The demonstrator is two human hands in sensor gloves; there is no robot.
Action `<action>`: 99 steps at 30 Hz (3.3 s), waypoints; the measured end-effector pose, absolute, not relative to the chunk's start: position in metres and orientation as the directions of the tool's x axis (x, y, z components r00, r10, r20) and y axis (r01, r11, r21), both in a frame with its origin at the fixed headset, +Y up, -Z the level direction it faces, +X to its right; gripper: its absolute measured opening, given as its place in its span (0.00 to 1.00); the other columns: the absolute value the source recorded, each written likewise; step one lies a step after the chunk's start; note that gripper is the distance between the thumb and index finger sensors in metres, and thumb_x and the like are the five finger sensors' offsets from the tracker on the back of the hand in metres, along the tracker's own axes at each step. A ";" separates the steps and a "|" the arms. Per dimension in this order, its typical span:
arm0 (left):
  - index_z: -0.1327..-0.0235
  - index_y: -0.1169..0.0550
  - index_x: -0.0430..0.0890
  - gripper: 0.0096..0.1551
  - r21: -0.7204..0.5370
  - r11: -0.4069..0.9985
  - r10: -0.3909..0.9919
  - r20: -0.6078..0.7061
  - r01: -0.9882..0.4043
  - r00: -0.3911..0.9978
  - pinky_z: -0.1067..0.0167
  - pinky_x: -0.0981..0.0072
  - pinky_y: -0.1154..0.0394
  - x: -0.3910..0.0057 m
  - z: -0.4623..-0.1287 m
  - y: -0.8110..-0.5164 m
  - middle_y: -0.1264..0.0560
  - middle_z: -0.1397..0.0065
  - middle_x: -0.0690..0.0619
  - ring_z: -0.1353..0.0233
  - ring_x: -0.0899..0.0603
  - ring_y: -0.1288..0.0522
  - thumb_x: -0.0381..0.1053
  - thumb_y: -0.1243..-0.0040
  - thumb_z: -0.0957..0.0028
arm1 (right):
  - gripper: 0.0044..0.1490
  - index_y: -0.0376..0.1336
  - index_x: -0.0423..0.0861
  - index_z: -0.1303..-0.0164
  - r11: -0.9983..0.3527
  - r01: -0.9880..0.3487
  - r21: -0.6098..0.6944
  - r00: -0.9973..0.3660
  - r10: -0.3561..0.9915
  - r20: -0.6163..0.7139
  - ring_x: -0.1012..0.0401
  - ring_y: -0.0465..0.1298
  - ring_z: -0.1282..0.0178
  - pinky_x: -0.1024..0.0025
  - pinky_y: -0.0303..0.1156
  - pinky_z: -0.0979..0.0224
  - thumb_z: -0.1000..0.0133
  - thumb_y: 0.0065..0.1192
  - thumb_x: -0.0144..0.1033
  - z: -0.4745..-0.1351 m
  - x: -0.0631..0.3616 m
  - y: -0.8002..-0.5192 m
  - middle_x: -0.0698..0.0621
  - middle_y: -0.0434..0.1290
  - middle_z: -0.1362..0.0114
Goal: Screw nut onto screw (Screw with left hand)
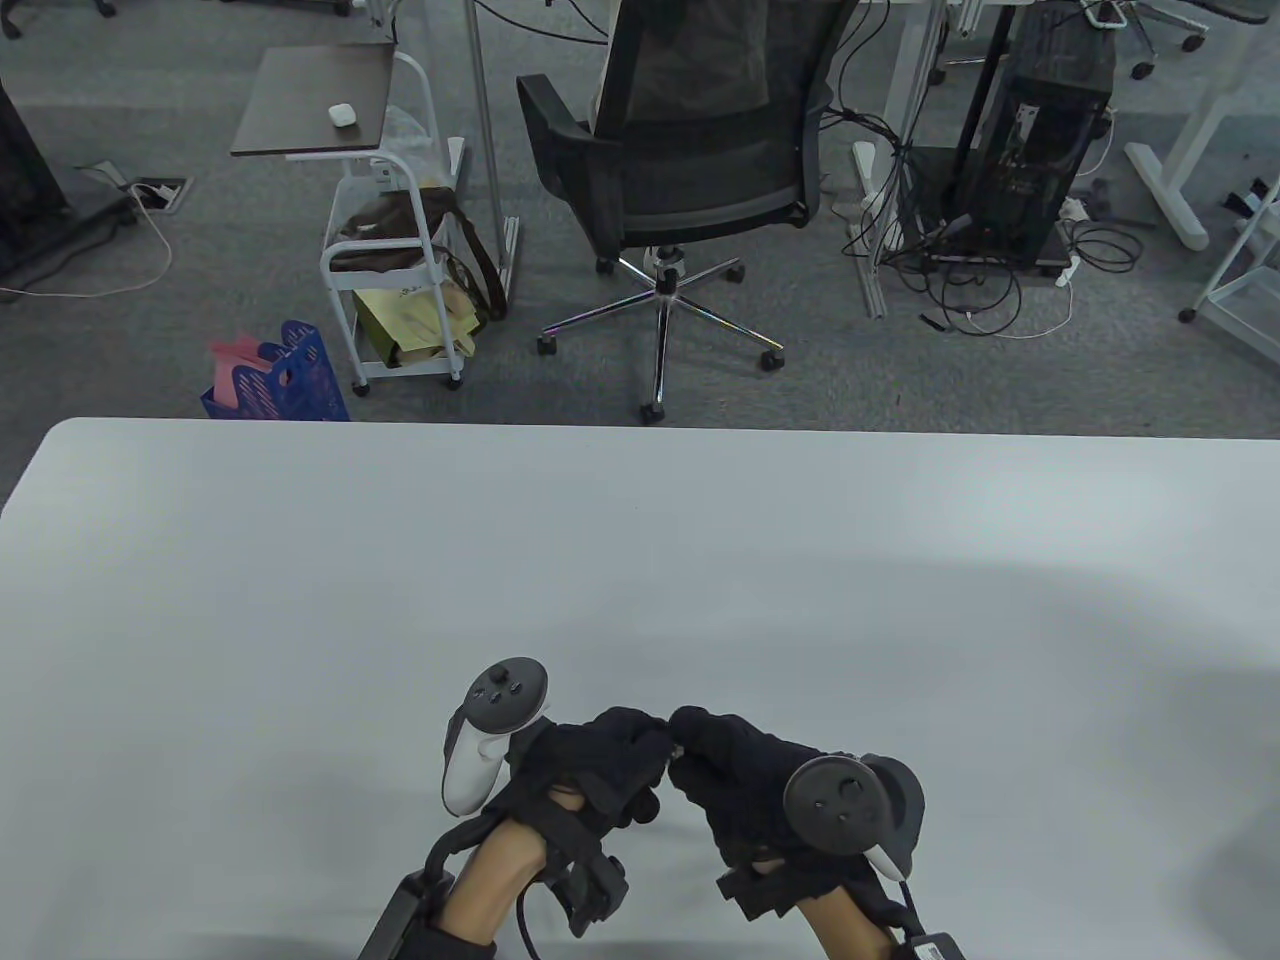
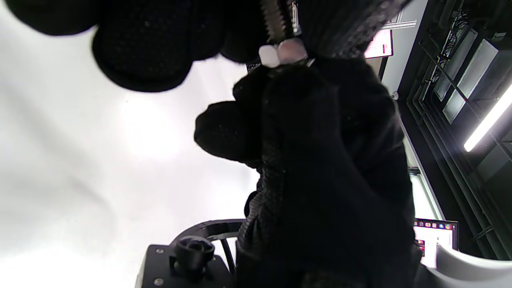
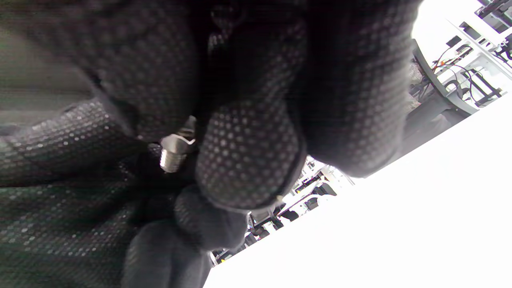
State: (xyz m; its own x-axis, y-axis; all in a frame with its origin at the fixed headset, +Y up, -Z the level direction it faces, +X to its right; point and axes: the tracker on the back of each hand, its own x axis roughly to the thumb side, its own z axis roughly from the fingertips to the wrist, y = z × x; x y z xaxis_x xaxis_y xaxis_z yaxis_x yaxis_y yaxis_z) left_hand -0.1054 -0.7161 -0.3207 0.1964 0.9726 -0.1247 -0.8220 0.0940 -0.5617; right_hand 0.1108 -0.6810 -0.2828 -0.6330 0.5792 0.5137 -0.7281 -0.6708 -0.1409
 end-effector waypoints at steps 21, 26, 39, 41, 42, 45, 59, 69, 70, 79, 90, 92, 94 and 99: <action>0.40 0.27 0.34 0.34 -0.562 0.124 0.971 -0.101 -0.818 0.217 0.54 0.39 0.29 -0.104 -0.320 -0.716 0.28 0.42 0.30 0.54 0.32 0.22 0.55 0.43 0.52 | 0.30 0.74 0.47 0.49 -0.671 -0.728 -0.141 -0.632 0.578 0.515 0.65 0.93 0.67 0.64 0.91 0.56 0.61 0.78 0.41 -0.283 0.111 -0.681 0.49 0.85 0.51; 0.38 0.31 0.35 0.32 -0.600 0.101 0.974 -0.102 -0.794 0.201 0.52 0.40 0.29 -0.103 -0.320 -0.714 0.31 0.39 0.32 0.52 0.33 0.23 0.51 0.43 0.52 | 0.30 0.74 0.47 0.48 -0.671 -0.729 -0.138 -0.630 0.578 0.518 0.64 0.93 0.67 0.64 0.91 0.56 0.61 0.78 0.41 -0.282 0.110 -0.681 0.50 0.85 0.51; 0.33 0.34 0.36 0.37 -0.593 0.086 0.977 -0.108 -0.800 0.185 0.51 0.40 0.29 -0.104 -0.320 -0.716 0.32 0.38 0.32 0.51 0.33 0.24 0.54 0.44 0.51 | 0.30 0.74 0.47 0.49 -0.668 -0.731 -0.141 -0.630 0.580 0.516 0.65 0.93 0.67 0.64 0.91 0.56 0.61 0.78 0.41 -0.282 0.110 -0.681 0.50 0.85 0.51; 0.33 0.34 0.35 0.39 -0.564 0.119 0.970 -0.111 -0.817 0.217 0.52 0.39 0.30 -0.105 -0.320 -0.717 0.31 0.38 0.31 0.51 0.32 0.24 0.56 0.44 0.52 | 0.30 0.74 0.47 0.49 -0.670 -0.729 -0.140 -0.631 0.580 0.515 0.65 0.93 0.67 0.64 0.91 0.56 0.61 0.78 0.41 -0.283 0.110 -0.681 0.50 0.85 0.51; 0.35 0.31 0.34 0.38 -0.552 0.134 0.968 -0.105 -0.823 0.228 0.53 0.39 0.29 -0.105 -0.320 -0.717 0.30 0.39 0.30 0.52 0.32 0.23 0.55 0.43 0.52 | 0.30 0.74 0.47 0.49 -0.671 -0.728 -0.139 -0.632 0.579 0.515 0.65 0.93 0.67 0.64 0.91 0.56 0.61 0.78 0.41 -0.283 0.110 -0.681 0.50 0.85 0.51; 0.40 0.28 0.34 0.32 -0.584 0.123 0.969 -0.104 -0.803 0.225 0.54 0.39 0.29 -0.103 -0.320 -0.715 0.29 0.41 0.30 0.54 0.32 0.23 0.52 0.43 0.52 | 0.30 0.74 0.47 0.49 -0.673 -0.728 -0.135 -0.631 0.579 0.516 0.64 0.93 0.67 0.63 0.91 0.56 0.61 0.78 0.41 -0.282 0.110 -0.681 0.50 0.85 0.51; 0.36 0.33 0.35 0.33 -0.622 0.094 0.976 -0.097 -0.777 0.195 0.52 0.40 0.29 -0.102 -0.320 -0.715 0.32 0.38 0.32 0.51 0.33 0.24 0.50 0.44 0.52 | 0.30 0.74 0.47 0.48 -0.667 -0.732 -0.142 -0.629 0.579 0.518 0.65 0.93 0.67 0.64 0.91 0.56 0.61 0.78 0.41 -0.282 0.110 -0.679 0.50 0.85 0.51; 0.37 0.32 0.35 0.32 -0.616 0.105 0.976 -0.086 -0.781 0.200 0.52 0.40 0.29 -0.103 -0.321 -0.714 0.31 0.39 0.32 0.52 0.33 0.23 0.50 0.44 0.52 | 0.30 0.74 0.47 0.48 -0.662 -0.737 -0.140 -0.623 0.584 0.520 0.65 0.93 0.67 0.64 0.91 0.56 0.61 0.78 0.41 -0.282 0.110 -0.679 0.50 0.85 0.51; 0.36 0.34 0.36 0.33 -0.618 0.089 0.979 -0.090 -0.781 0.184 0.51 0.41 0.29 -0.103 -0.321 -0.715 0.32 0.38 0.32 0.51 0.34 0.24 0.50 0.45 0.51 | 0.30 0.74 0.47 0.48 -0.658 -0.740 -0.143 -0.621 0.586 0.520 0.65 0.93 0.67 0.64 0.91 0.56 0.61 0.78 0.41 -0.282 0.111 -0.678 0.50 0.85 0.51; 0.40 0.28 0.34 0.31 -0.598 0.106 0.976 -0.091 -0.794 0.199 0.53 0.39 0.29 -0.103 -0.321 -0.714 0.30 0.40 0.31 0.53 0.32 0.23 0.51 0.45 0.52 | 0.30 0.74 0.47 0.48 -0.662 -0.738 -0.134 -0.620 0.586 0.522 0.65 0.93 0.67 0.64 0.91 0.56 0.61 0.78 0.41 -0.282 0.111 -0.679 0.50 0.85 0.51; 0.41 0.27 0.34 0.31 -0.583 0.122 0.975 -0.081 -0.803 0.207 0.53 0.39 0.29 -0.103 -0.321 -0.713 0.29 0.41 0.30 0.53 0.32 0.23 0.51 0.45 0.52 | 0.30 0.74 0.47 0.49 -0.653 -0.745 -0.135 -0.614 0.594 0.520 0.65 0.93 0.67 0.64 0.91 0.56 0.61 0.78 0.41 -0.282 0.112 -0.679 0.50 0.85 0.51; 0.38 0.31 0.36 0.32 -0.604 0.107 0.980 -0.069 -0.790 0.185 0.52 0.40 0.29 -0.104 -0.321 -0.712 0.31 0.39 0.32 0.52 0.33 0.23 0.50 0.44 0.51 | 0.30 0.74 0.47 0.49 -0.648 -0.749 -0.137 -0.611 0.597 0.520 0.65 0.93 0.67 0.64 0.91 0.55 0.61 0.78 0.41 -0.282 0.112 -0.678 0.50 0.85 0.51; 0.33 0.35 0.37 0.37 -0.599 0.078 0.986 -0.074 -0.797 0.152 0.51 0.40 0.30 -0.105 -0.321 -0.713 0.32 0.37 0.32 0.50 0.33 0.24 0.54 0.45 0.51 | 0.30 0.74 0.47 0.48 -0.642 -0.754 -0.138 -0.607 0.603 0.517 0.65 0.93 0.67 0.64 0.91 0.56 0.61 0.78 0.41 -0.282 0.112 -0.678 0.50 0.85 0.51; 0.41 0.25 0.33 0.32 -0.565 0.130 0.976 -0.074 -0.815 0.207 0.54 0.38 0.29 -0.104 -0.321 -0.714 0.28 0.41 0.30 0.54 0.31 0.22 0.53 0.44 0.52 | 0.30 0.74 0.47 0.48 -0.648 -0.750 -0.137 -0.612 0.599 0.517 0.65 0.93 0.67 0.64 0.91 0.56 0.61 0.78 0.41 -0.282 0.112 -0.679 0.50 0.85 0.51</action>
